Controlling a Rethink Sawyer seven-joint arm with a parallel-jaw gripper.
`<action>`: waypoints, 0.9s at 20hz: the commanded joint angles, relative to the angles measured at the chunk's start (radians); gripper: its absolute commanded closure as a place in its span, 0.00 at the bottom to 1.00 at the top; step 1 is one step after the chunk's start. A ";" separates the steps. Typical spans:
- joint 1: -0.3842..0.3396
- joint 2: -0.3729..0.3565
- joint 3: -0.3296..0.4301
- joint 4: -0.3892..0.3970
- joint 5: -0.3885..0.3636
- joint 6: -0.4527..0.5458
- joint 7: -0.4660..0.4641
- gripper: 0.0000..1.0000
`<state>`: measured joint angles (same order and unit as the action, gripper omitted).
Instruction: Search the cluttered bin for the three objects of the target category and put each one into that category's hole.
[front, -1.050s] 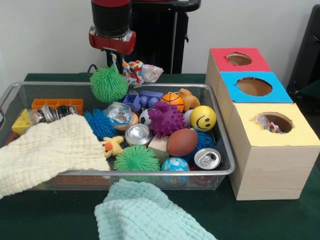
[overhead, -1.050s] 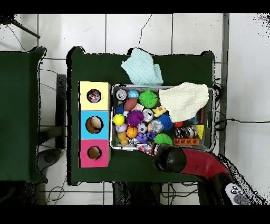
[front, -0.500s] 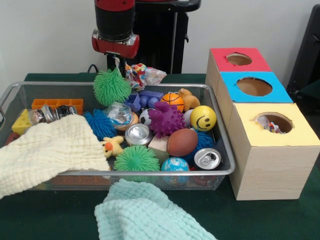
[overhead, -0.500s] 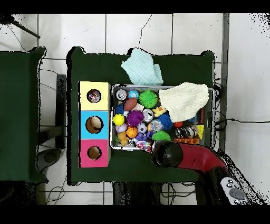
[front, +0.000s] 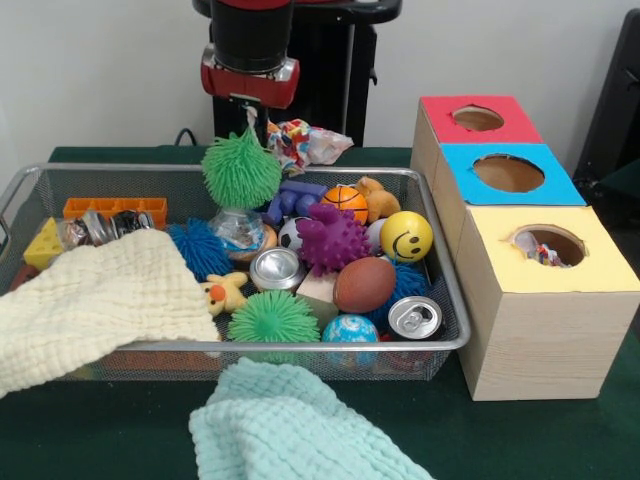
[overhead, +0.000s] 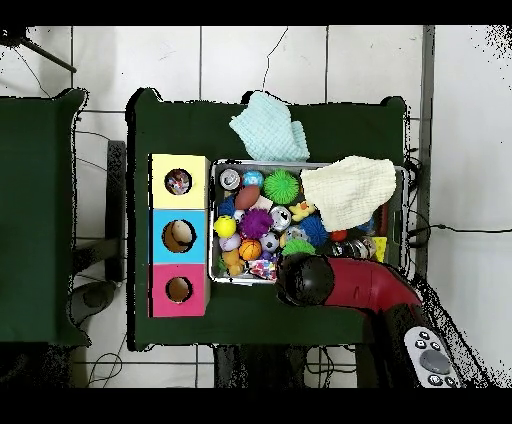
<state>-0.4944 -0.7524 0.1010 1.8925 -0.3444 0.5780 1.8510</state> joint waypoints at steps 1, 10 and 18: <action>0.014 -0.022 0.040 -0.068 0.050 0.091 0.057 1.00; 0.042 -0.059 0.010 -0.007 0.040 0.056 0.090 1.00; 0.107 -0.153 -0.009 0.065 0.081 0.098 0.137 1.00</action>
<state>-0.4366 -0.8259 0.0966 1.9019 -0.3261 0.5782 1.8510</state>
